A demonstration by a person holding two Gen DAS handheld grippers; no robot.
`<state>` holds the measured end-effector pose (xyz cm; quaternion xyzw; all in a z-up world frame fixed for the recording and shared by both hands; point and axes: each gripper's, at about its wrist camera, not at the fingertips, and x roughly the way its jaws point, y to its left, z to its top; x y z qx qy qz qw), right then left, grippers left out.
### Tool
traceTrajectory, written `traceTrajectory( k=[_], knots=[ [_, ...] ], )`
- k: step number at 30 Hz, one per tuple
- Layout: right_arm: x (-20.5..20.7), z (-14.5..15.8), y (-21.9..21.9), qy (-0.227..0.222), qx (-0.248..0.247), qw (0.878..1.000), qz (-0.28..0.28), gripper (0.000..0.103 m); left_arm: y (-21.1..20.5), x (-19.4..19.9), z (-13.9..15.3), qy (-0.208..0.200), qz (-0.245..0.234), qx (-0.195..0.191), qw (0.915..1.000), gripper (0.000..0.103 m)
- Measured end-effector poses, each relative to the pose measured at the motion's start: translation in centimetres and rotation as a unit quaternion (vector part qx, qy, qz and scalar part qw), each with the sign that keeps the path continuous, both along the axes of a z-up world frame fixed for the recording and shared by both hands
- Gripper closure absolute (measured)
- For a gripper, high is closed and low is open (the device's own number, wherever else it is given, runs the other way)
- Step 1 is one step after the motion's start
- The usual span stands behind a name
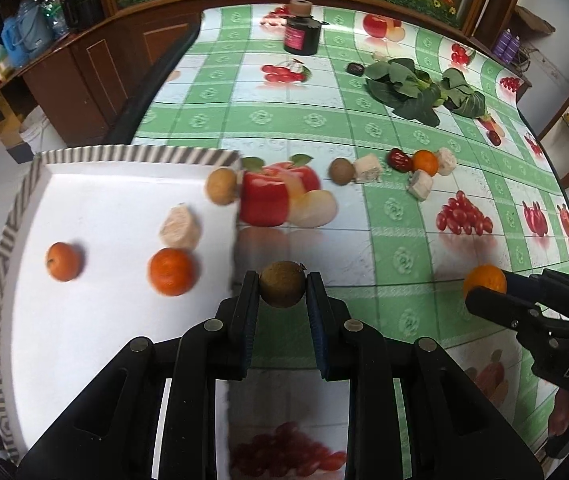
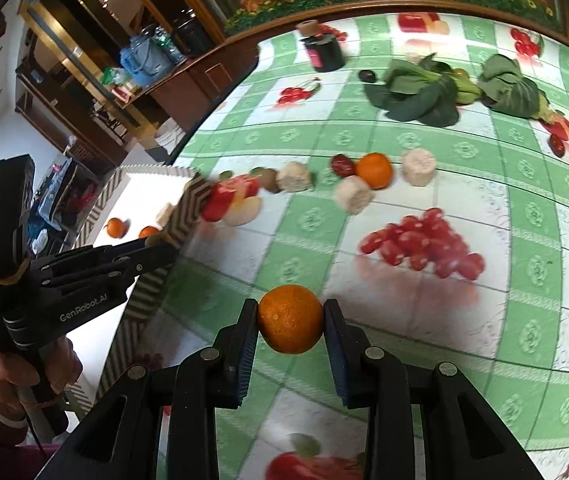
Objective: Organize fruits
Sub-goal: 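Carry the kiwi and orange over the white tray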
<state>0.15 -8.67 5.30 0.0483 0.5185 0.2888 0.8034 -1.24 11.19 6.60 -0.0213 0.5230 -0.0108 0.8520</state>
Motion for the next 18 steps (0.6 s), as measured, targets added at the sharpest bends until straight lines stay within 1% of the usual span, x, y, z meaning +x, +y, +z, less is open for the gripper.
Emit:
traceTrajectory(
  k=[10, 18],
  knots=[
    [-1.8, 1.2, 4.9, -0.015, 0.001, 0.999, 0.037, 0.071, 4.0, -2.1, 1.3, -0.012, 0.022, 0.005, 0.9997, 0.08],
    [-2.9, 1.8, 8.6, -0.021, 0.001, 0.998, 0.066, 0.071, 6.8, -3.4, 1.6, -0.012, 0.039, 0.012, 0.9991, 0.08]
  ],
)
